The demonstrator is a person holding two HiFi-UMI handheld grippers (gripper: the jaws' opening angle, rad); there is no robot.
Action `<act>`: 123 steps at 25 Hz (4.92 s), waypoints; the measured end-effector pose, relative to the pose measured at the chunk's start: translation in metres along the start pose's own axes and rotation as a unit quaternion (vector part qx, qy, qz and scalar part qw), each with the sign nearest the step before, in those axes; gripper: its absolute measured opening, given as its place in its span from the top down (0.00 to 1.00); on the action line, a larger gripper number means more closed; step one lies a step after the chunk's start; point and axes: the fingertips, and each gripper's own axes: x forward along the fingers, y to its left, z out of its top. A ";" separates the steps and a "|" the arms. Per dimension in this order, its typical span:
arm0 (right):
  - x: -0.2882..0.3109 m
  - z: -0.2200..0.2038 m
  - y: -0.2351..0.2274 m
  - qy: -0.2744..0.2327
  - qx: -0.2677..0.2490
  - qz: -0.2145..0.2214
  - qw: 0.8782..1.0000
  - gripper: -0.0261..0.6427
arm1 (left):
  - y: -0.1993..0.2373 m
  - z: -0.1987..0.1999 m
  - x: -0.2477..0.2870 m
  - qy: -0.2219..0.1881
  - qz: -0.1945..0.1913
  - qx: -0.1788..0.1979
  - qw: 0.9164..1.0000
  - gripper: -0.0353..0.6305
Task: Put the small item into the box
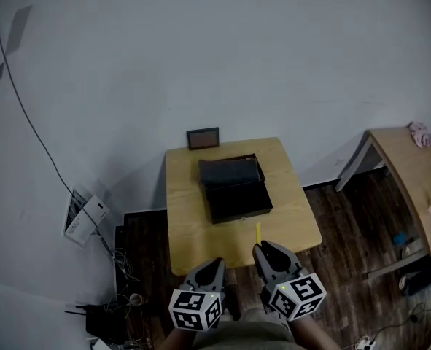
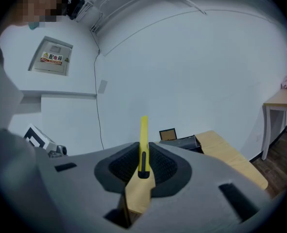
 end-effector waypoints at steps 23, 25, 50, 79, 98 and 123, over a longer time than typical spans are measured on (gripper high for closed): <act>0.131 0.037 -0.087 0.054 -0.028 0.077 0.995 0.88 | 0.057 0.064 0.117 -0.009 0.076 -0.046 0.996 0.94; 0.143 0.036 -0.095 0.062 -0.031 0.086 0.994 0.88 | 0.062 0.066 0.126 -0.010 0.087 -0.052 0.995 0.94; 0.243 -0.093 -0.155 0.272 -0.104 0.165 0.942 0.88 | 0.100 0.046 0.183 0.010 0.168 -0.107 0.980 0.94; 0.259 -0.190 -0.172 0.459 -0.218 0.147 0.849 0.88 | 0.104 0.042 0.182 0.015 0.170 -0.107 0.980 0.94; 0.174 -0.088 -0.116 0.267 -0.065 0.073 0.959 0.83 | 0.063 0.033 0.128 0.021 0.109 -0.069 0.991 0.94; -0.016 -0.064 -0.010 0.113 -0.014 0.016 0.993 0.93 | -0.022 -0.035 -0.016 0.005 0.041 -0.043 0.998 0.94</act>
